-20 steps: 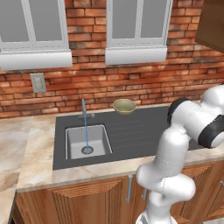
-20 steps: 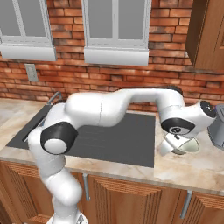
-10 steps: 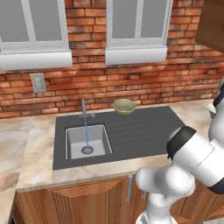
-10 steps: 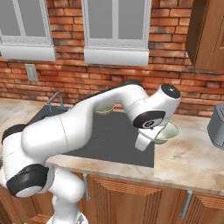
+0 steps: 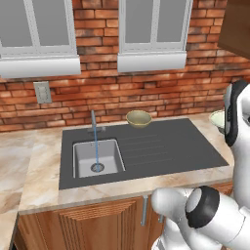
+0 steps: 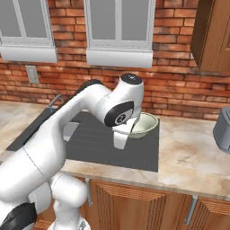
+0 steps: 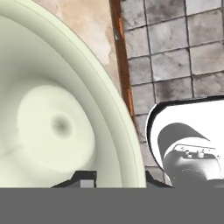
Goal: Rinse each bowl for a few seconds and place them down in the sink or on the counter.
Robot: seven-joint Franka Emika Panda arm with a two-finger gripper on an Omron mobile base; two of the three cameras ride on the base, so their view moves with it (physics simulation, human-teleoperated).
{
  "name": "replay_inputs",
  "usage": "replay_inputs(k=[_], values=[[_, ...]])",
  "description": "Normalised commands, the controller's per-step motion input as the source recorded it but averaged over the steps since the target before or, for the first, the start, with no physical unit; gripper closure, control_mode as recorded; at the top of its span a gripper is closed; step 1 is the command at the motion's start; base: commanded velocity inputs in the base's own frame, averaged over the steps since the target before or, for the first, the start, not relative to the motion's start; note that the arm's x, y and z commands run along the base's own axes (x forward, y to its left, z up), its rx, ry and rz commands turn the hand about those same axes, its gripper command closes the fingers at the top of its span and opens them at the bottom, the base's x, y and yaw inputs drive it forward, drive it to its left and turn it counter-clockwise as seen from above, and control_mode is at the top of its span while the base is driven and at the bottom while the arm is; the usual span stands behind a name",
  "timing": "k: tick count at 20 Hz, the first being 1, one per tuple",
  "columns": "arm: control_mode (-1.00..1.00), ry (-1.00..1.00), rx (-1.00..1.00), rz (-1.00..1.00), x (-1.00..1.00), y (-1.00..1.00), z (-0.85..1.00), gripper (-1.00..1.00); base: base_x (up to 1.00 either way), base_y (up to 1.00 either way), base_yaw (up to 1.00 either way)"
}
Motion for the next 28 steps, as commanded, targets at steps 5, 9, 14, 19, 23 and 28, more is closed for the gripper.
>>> replay_inputs(k=[5, 9, 14, 19, 23, 28], values=[[-1.0, 0.0, -0.1, 0.21, -0.12, 0.8, 0.1, 1.0, 0.0, 0.0, 0.0], [-1.0, 0.01, -0.04, 0.23, -0.04, 0.68, 0.0, 1.0, 0.0, 0.0, 0.0], [-1.0, 0.03, 0.0, 0.22, 0.04, 0.48, 0.05, 1.0, 0.0, 0.0, 0.0], [-1.0, 0.08, 0.0, 0.2, 0.15, 0.37, 0.05, 1.0, 0.0, 0.0, 0.0], [-1.0, 0.12, 0.04, 0.19, 0.15, 0.39, 0.0, 1.0, 0.0, 0.0, 0.0], [-1.0, 0.1, 0.05, 0.17, 0.01, 0.35, 0.0, 1.0, 0.0, 0.0, 0.0]])
